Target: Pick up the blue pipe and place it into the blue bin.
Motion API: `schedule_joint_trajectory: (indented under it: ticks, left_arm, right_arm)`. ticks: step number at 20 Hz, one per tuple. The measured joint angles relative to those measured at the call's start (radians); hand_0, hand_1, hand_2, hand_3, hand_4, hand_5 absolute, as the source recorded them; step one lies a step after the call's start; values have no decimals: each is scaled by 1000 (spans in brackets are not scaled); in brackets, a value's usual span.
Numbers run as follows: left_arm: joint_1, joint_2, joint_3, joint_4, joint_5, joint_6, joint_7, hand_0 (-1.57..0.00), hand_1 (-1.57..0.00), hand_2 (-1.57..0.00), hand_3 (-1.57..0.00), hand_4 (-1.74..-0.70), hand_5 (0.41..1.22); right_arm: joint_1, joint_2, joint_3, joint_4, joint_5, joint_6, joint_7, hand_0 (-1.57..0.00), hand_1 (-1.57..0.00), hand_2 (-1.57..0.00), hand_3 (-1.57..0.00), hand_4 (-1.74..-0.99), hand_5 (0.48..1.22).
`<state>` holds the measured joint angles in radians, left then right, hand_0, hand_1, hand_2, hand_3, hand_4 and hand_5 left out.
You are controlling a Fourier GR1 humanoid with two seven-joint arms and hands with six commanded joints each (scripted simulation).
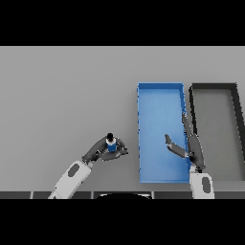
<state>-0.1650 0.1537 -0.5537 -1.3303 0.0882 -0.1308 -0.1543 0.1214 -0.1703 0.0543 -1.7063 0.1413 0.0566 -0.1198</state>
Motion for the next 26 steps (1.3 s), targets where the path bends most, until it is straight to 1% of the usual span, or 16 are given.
schedule_joint_trajectory:
  ticks: [3, 4, 6, 7, 8, 9, 14, 16, 17, 18, 19, 20, 21, 23, 24, 26]
  left_arm:
    - [1, 0, -16, -29, -40, 24, -7, -1368, -1399, -1423, -1417, -1501, 1156]
    - [7, -9, -18, -45, -52, 33, -24, -1408, -1434, -1453, -1448, -1492, 1169]
    - [4, -13, -1, -64, -55, 36, -38, -1467, -1483, -1495, -1492, -1478, 1188]
    - [8, -16, -1, -73, -64, 34, -54, -1488, -1501, -1510, -1508, -1474, 1194]
    - [-10, -28, 8, -92, -62, 37, -42, -1504, -1515, -1522, -1520, -1471, 1200]
    - [-1, -33, 4, -123, -59, 32, -58, -1518, -1526, -1532, -1531, -1469, 1204]
    - [-65, -65, 20, -198, -45, 6, 17, -1554, -1556, -1558, -1558, -1465, 1215]
    - [-73, -63, 18, -236, -42, -16, 26, -1560, -1562, -1563, -1563, -1466, 1217]
    - [-84, -75, 13, -237, -51, -16, 60, -1562, -1563, -1564, -1564, -1467, 1218]
    - [-81, -75, 11, -258, -52, -22, 65, -1564, -1565, -1566, -1566, -1466, 1219]
    - [-91, -81, 18, -262, -52, -21, 93, -1565, -1566, -1567, -1567, -1467, 1219]
    - [-83, -77, 16, -265, -57, -29, 99, -1566, -1567, -1568, -1568, -1467, 1220]
    - [-84, -84, 17, -257, -65, -31, 114, -1567, -1568, -1568, -1568, -1466, 1220]
    - [-82, -95, 17, -254, -81, -36, 117, -1569, -1569, -1569, -1569, -1466, 1220]
    - [-73, -90, 21, -248, -85, -44, 104, -1569, -1569, -1570, -1570, -1466, 1220]
    - [-69, -98, 24, -249, -90, -54, 99, -1570, -1570, -1570, -1570, -1466, 1220]
  right_arm:
    - [5, 10, 11, -4, 5, 1, 9, 1, 1, 1, 1, -1221, 638]
    - [-8, 14, 9, -3, -2, 0, 30, 1, 1, 1, 1, -1220, 635]
    - [-27, 5, -3, 9, -7, -2, 48, 1, 1, 1, 1, -1219, 628]
    - [-17, 12, 2, 6, -11, 2, 32, 1, 1, 1, 1, -1225, 630]
    - [-23, 16, 5, 12, -12, 6, 39, 1, 1, 1, 1, -1229, 633]
    - [-11, 17, 10, 13, -5, 6, 18, 1, 1, 1, 1, -1226, 636]
    - [-15, 4, 10, 15, 26, -8, 32, 1, 1, 1, 1, -1184, 643]
    - [-7, -5, 6, 15, 29, -7, 12, 1, 1, 1, 1, -1170, 644]
    - [-3, 2, 9, 12, 30, -11, 6, 1, 1, 1, 1, -1161, 644]
    - [-6, -5, 4, 15, 32, -12, 5, 1, 1, 1, 1, -1158, 643]
    - [-6, 1, 8, 17, 34, -13, 4, 1, 1, 1, 1, -1155, 642]
    - [-6, -3, 5, 1, 27, -11, 5, 1, 1, 1, 1, -1151, 643]
    - [-12, -10, -4, 18, 27, -14, 9, 1, 1, 1, 1, -1145, 643]
    - [-9, -16, -7, 19, 32, -16, 0, 1, 1, 1, 1, -1139, 643]
    - [-3, -17, -5, 10, 37, -20, -3, 1, 1, 1, 1, -1138, 643]
    - [12, -18, -1, -15, 50, -28, 6, 1, 1, 1, 1, -1188, 643]
